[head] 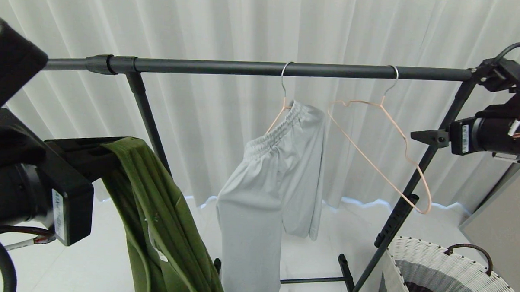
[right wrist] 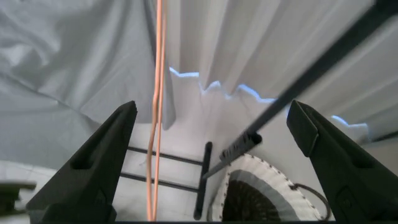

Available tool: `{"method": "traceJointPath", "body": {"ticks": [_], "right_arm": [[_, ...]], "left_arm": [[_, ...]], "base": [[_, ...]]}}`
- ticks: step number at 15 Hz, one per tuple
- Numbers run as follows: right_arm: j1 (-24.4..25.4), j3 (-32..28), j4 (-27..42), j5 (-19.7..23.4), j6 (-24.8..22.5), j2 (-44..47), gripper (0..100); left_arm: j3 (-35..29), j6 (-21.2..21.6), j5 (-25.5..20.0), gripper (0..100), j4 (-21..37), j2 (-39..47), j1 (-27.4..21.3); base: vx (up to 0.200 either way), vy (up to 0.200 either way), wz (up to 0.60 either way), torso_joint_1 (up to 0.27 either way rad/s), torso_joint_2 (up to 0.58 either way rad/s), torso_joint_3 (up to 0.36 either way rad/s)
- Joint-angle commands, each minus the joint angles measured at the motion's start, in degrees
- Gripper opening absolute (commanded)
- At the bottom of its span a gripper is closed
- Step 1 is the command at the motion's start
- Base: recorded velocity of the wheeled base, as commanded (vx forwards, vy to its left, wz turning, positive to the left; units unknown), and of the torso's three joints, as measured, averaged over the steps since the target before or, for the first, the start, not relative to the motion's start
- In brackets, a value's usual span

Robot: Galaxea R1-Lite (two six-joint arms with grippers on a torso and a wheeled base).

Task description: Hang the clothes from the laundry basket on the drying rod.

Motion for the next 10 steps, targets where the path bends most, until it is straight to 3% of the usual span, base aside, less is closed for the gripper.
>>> {"method": "traceJointPath", "body": {"ticks": [1,4,7,10], "right_arm": [[2.05,-3.84,0.85,-0.07,0.6,6.81,100],[3.89,-4.8,1.02,-1.83,3.32,10.06,100],[6.09,-7.35,1.02,-10.27,8.24,14.28,100],[8.29,-9.11,2.34,-10.97,11.76,15.51,100]], "left_arm": [[-0.03,-0.03,0.01,0,0.01,-0.07,0.02],[-0.03,-0.03,0.01,0,0.01,0.02,0.02],[-0.03,-0.03,0.01,0,-0.08,0.2,0.02],[-0.03,-0.12,0.01,0,-0.08,0.2,0.02]], "base": [[0.0,0.0,0.0,0.0,0.0,0.0],[0.0,0.0,0.0,0.0,0.0,0.0],[0.0,0.0,0.0,0.0,0.0,0.0],[0.0,0.0,0.0,0.0,0.0,0.0]]}}
